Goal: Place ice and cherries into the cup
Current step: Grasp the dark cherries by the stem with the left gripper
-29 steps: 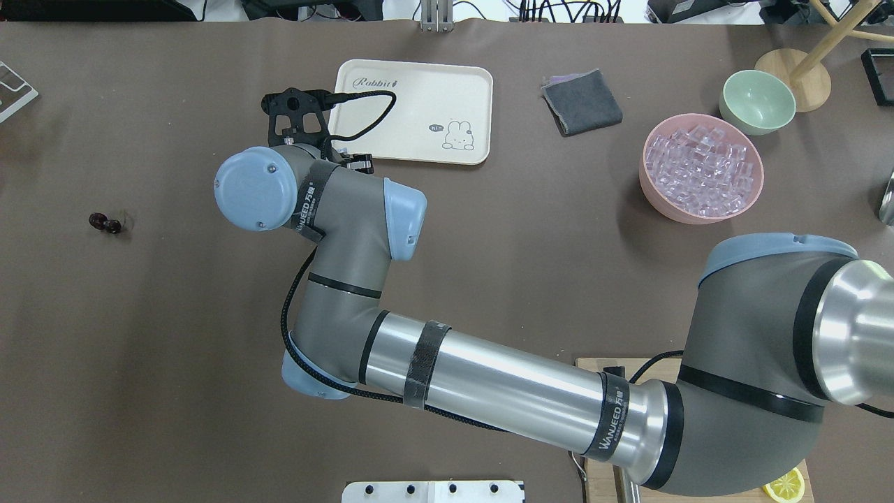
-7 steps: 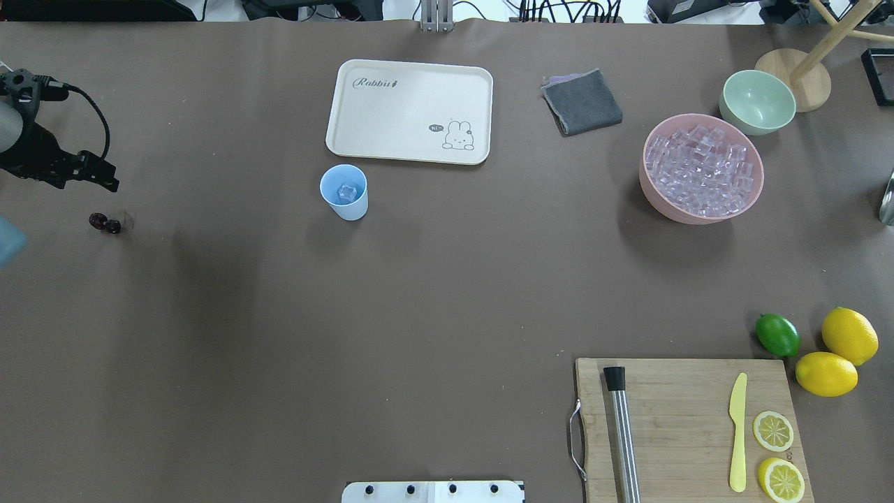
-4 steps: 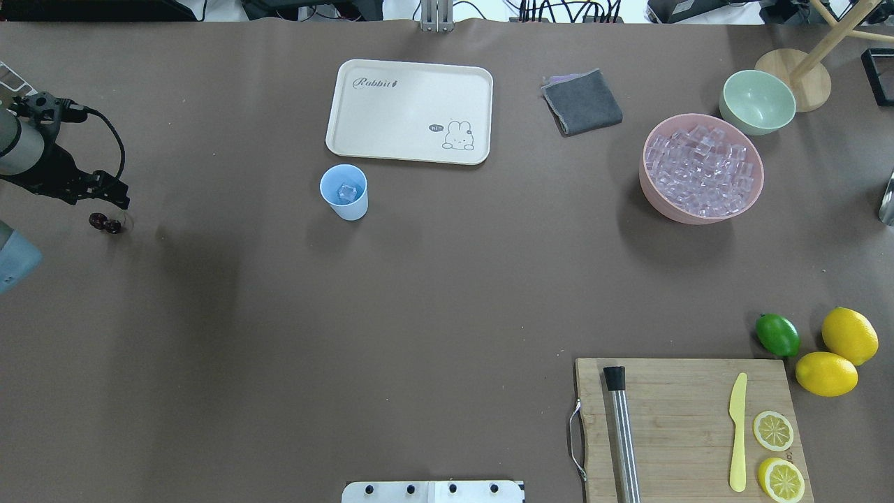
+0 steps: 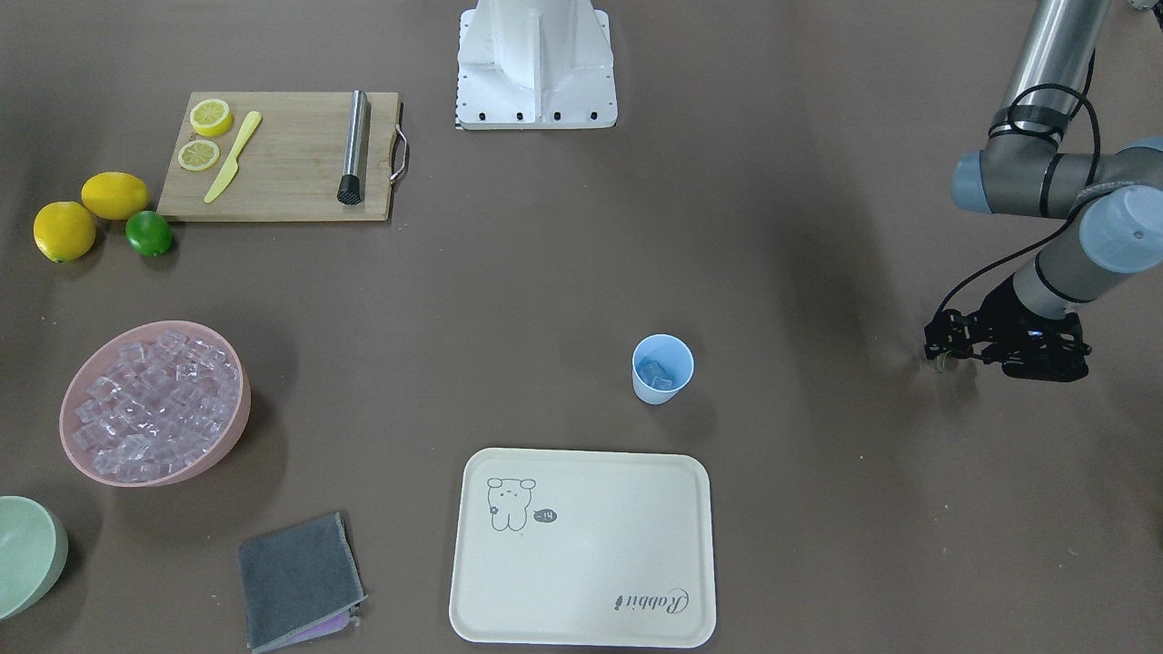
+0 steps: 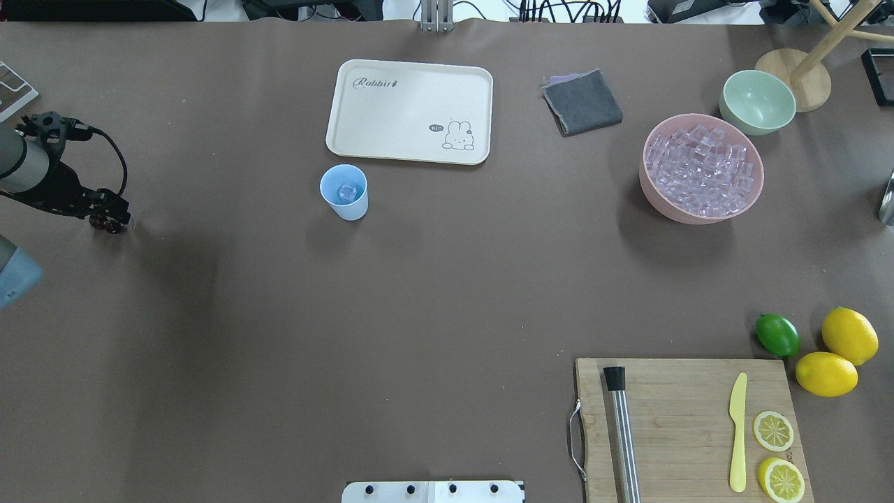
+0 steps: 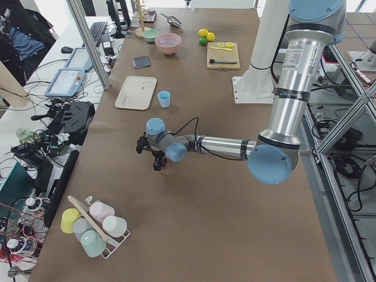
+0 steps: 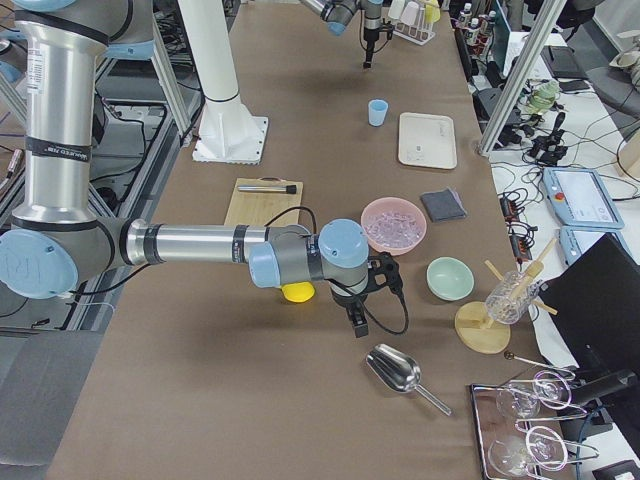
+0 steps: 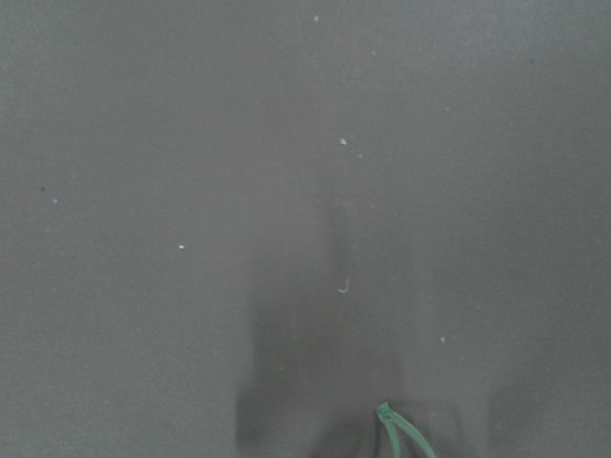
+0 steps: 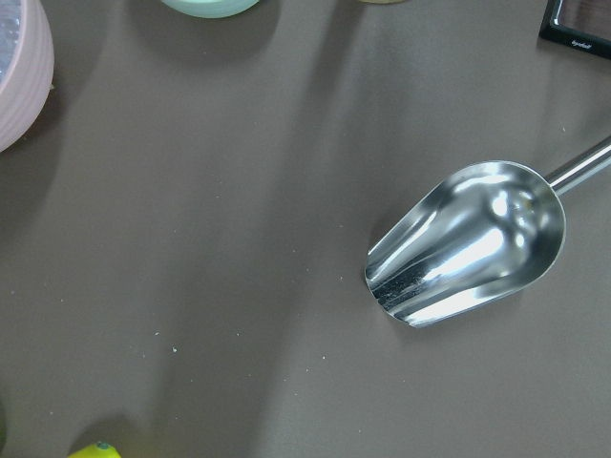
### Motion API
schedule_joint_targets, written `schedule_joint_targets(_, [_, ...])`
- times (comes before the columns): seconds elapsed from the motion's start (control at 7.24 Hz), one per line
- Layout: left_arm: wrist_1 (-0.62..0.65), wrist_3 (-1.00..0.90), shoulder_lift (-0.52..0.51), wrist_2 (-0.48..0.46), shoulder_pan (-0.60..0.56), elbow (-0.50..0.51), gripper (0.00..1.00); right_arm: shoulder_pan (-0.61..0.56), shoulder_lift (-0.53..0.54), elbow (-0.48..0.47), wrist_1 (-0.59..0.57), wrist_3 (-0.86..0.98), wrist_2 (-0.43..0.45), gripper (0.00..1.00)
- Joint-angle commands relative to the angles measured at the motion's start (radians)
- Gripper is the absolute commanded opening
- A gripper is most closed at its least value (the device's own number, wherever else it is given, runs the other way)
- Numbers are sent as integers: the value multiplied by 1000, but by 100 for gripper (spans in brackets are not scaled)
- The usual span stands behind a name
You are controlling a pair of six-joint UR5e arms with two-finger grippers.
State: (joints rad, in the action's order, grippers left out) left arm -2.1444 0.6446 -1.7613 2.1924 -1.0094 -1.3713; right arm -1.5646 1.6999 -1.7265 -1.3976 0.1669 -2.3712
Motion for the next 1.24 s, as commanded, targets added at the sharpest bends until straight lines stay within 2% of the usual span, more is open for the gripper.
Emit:
schedule_joint_targets(0.0, [-2,-2,0,1,3,-5,41,0,-6,-1,-1,-1,3,99])
schedule_joint_targets(0.14, [0,-2,-4,1,3,-3,33,0,-6,-2,-1,-1,1,99])
schedule_joint_targets(0.83, [20,-8,-26,12,-15,-6,31,0,-19,-5,-9,-3,4,99])
schedule_joint_targets(0.97, [106,-11,-80,29,-53,-6,31,0,-20,-5,-9,-3,4,99])
schedule_joint_targets(1.1, [268,-11,-190,53,-86,-9,31,0,-22,-7,-9,-3,3,99])
